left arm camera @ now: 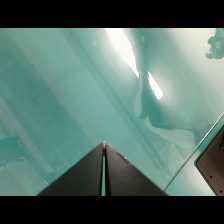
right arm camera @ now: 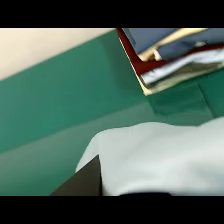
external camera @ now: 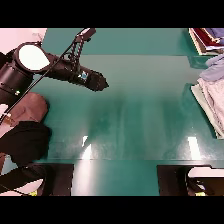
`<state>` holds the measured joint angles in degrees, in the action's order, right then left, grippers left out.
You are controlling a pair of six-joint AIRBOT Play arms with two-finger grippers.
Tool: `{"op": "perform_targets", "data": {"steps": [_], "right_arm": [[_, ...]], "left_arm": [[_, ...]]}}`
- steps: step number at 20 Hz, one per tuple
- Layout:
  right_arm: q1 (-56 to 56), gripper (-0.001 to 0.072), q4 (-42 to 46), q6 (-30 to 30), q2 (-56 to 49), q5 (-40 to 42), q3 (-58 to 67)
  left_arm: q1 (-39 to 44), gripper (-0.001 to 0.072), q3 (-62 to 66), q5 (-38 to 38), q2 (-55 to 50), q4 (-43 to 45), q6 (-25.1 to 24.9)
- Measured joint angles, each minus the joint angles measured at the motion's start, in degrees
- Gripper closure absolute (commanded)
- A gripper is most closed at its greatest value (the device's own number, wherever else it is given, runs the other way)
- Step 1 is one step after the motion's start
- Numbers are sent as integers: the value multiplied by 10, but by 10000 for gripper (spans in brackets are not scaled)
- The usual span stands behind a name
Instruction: Fold the shirts.
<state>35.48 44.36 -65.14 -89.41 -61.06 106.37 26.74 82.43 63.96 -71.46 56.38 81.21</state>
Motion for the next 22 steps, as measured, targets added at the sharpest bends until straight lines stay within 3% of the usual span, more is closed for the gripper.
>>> {"op": "perform_targets", "data": {"steps": [4, 10, 12, 14, 22], "right_arm": [[43, 699, 64, -3, 33, -46, -42], [125, 677, 113, 0, 133, -72, -210], [154, 369, 129, 0, 166, -74, -268], [184, 240, 140, 1, 195, -76, -323], [253, 229, 129, 1, 261, -89, -427]], "left_arm": [[0, 687, 0, 8, 0, 0, 0], [0, 687, 0, 12, 0, 0, -1], [0, 687, 0, 12, 0, 0, -1], [0, 687, 0, 12, 0, 0, -2], [0, 687, 0, 13, 0, 0, -2]]}}
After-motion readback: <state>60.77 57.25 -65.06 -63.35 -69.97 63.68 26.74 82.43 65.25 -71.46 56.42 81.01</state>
